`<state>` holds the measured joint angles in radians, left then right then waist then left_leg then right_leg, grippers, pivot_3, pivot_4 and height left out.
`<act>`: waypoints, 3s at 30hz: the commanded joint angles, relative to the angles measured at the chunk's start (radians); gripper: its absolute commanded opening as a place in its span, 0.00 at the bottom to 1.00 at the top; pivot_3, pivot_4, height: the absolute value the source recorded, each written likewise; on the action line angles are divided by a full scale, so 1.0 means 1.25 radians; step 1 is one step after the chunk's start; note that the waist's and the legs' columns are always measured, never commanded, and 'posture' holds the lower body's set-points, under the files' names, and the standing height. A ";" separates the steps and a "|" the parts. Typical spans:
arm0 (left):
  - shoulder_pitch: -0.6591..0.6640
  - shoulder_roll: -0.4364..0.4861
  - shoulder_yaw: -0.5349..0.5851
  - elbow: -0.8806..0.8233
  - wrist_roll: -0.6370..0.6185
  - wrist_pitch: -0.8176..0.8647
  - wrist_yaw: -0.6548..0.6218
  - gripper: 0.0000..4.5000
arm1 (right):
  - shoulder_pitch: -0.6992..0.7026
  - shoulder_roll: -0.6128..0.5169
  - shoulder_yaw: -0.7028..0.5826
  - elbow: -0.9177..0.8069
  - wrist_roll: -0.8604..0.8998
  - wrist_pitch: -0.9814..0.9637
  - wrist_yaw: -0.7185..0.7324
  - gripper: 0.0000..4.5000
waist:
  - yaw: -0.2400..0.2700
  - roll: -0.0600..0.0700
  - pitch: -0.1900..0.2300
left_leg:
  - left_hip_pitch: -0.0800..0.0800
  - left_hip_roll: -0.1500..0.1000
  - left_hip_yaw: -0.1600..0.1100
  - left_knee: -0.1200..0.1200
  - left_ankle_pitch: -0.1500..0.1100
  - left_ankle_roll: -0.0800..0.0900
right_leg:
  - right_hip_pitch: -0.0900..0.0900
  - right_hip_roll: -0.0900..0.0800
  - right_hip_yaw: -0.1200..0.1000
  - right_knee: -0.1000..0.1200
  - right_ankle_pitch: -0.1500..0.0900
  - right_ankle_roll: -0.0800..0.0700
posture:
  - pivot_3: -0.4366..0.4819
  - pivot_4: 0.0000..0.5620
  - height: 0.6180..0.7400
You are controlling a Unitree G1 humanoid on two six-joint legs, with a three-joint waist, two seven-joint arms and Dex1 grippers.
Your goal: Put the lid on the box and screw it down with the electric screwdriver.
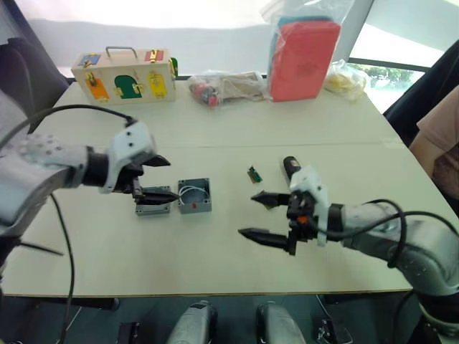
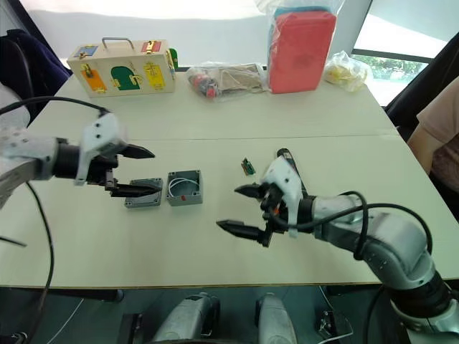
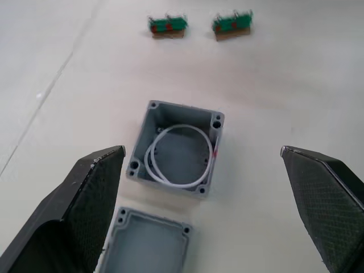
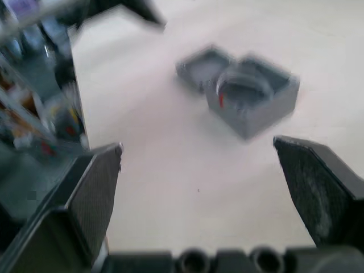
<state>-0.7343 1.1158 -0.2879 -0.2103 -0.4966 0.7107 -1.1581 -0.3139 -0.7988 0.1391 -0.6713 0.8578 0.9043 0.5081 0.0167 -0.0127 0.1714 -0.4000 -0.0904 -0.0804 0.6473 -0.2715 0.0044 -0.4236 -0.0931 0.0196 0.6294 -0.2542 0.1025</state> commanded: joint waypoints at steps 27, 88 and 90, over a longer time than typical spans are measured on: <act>-0.114 -0.247 -0.181 0.296 0.369 -0.213 -0.241 0.22 | -0.007 0.193 0.019 -0.042 -0.166 0.038 -0.130 1.00 | -0.009 -0.001 0.001 | -0.007 0.001 -0.002 0.012 0.000 0.001 | -0.007 0.005 -0.001 0.012 0.001 0.003 | 0.48 0.27 1.00; -0.153 0.039 0.020 0.165 0.038 0.431 0.159 0.51 | -0.167 0.107 0.051 -0.050 -0.186 -0.073 0.107 1.00 | -0.035 -0.004 0.002 | -0.006 0.000 -0.005 0.016 -0.004 0.007 | -0.006 0.006 0.000 0.017 -0.001 0.007 | 0.48 0.27 1.00; -0.097 -0.008 0.118 0.103 0.055 0.593 0.259 0.51 | -0.175 0.116 0.098 -0.030 -0.234 -0.106 0.116 1.00 | -0.027 -0.005 0.002 | -0.006 0.000 -0.005 0.017 -0.004 0.007 | -0.006 0.006 0.000 0.016 -0.001 0.007 | 0.48 0.27 1.00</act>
<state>-0.8729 1.1259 -0.2575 -0.0082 -0.4462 1.2749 -0.9465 -0.5252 -0.6579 0.2299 -0.7170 0.6172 0.8194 0.6403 -0.0175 -0.0184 0.1743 -0.4078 -0.0911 -0.0862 0.6685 -0.2759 0.0128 -0.4303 -0.0865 0.0192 0.6497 -0.2560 0.1112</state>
